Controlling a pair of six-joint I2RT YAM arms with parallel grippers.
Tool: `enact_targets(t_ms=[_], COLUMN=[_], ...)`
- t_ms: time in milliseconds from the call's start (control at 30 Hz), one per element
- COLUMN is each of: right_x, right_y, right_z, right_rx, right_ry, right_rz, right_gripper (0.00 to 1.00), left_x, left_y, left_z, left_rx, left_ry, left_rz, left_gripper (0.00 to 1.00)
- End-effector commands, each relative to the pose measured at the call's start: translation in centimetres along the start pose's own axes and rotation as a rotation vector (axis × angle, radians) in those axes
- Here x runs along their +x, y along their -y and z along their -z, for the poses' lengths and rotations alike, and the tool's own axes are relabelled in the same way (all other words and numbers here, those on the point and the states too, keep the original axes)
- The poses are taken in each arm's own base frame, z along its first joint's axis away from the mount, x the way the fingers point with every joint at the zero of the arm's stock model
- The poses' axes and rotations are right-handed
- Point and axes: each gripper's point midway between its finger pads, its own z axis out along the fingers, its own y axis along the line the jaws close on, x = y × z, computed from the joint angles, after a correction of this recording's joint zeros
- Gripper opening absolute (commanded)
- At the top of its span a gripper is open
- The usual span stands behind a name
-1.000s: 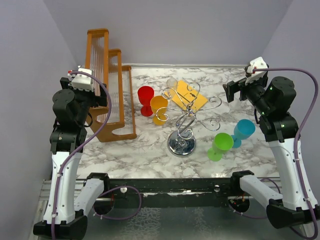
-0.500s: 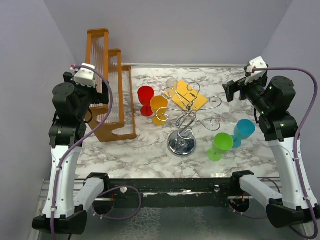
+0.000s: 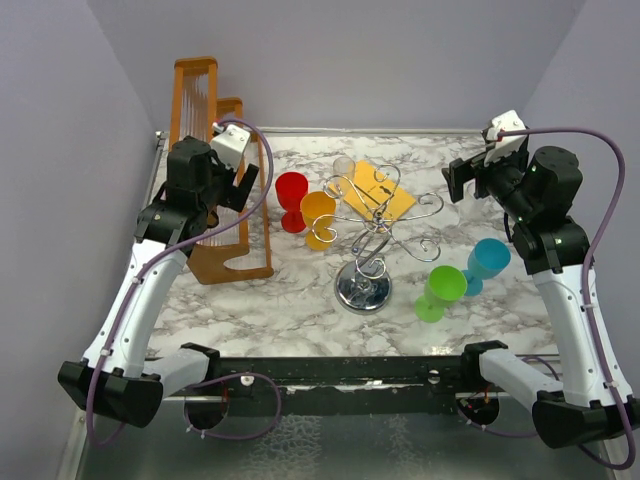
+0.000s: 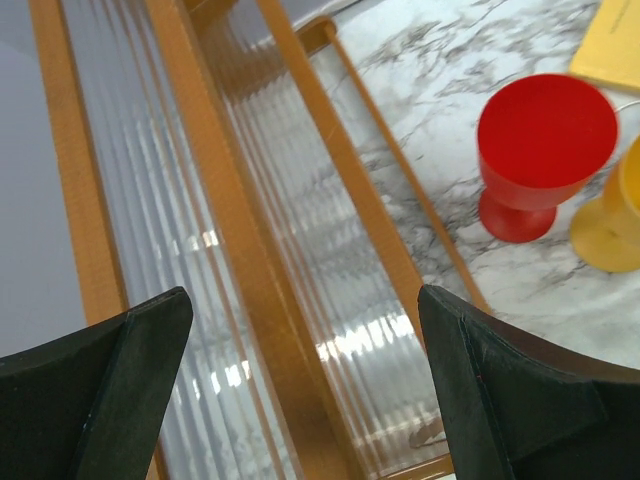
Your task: Place the wine glass upside down on the wine glass rack
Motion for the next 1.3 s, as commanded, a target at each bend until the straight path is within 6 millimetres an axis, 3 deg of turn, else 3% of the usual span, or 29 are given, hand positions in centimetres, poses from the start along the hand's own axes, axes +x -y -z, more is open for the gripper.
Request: enact_targets(t_ms=[0, 233, 467, 633, 967, 1267], right_x=[-1.2, -0.6, -0.3, -0.2, -0.2, -0.1], right_y=[0.1, -0.3, -0.4, -0.5, -0.7, -0.8], right_z=[0.2, 0.0, 0.2, 0.1, 0.1, 0.2], right_rx=[0.002, -0.012, -0.013, -0.02, -0.03, -0.033], right_ry=[0.041, 0.035, 0.03, 0.03, 0.032, 0.03], right_rz=[0.014, 0.009, 0.008, 0.007, 0.009, 0.01], right_gripper=[1.0, 1.0, 1.0, 1.0, 1.0, 1.0], left_x=[1.6, 2.9, 3.5, 3.7, 4.4, 5.1], left_y=[-2.5, -3.0, -2.5, -2.5, -3.2, -3.9], left_z=[0.9, 0.8, 0.6, 0.5, -0.2, -1.1], left_rx=[-0.144, -0.17, -0.135, -0.123, -0.136, -0.144], left_ry=[-0.064, -0.122, -0.143, -0.165, -0.223, -0.273], left_rz=[-0.043, -0.091, -0.118, -0.16, -0.252, -0.378], left_gripper=[0.99, 0.96, 0.8, 0.63, 0.45, 0.4])
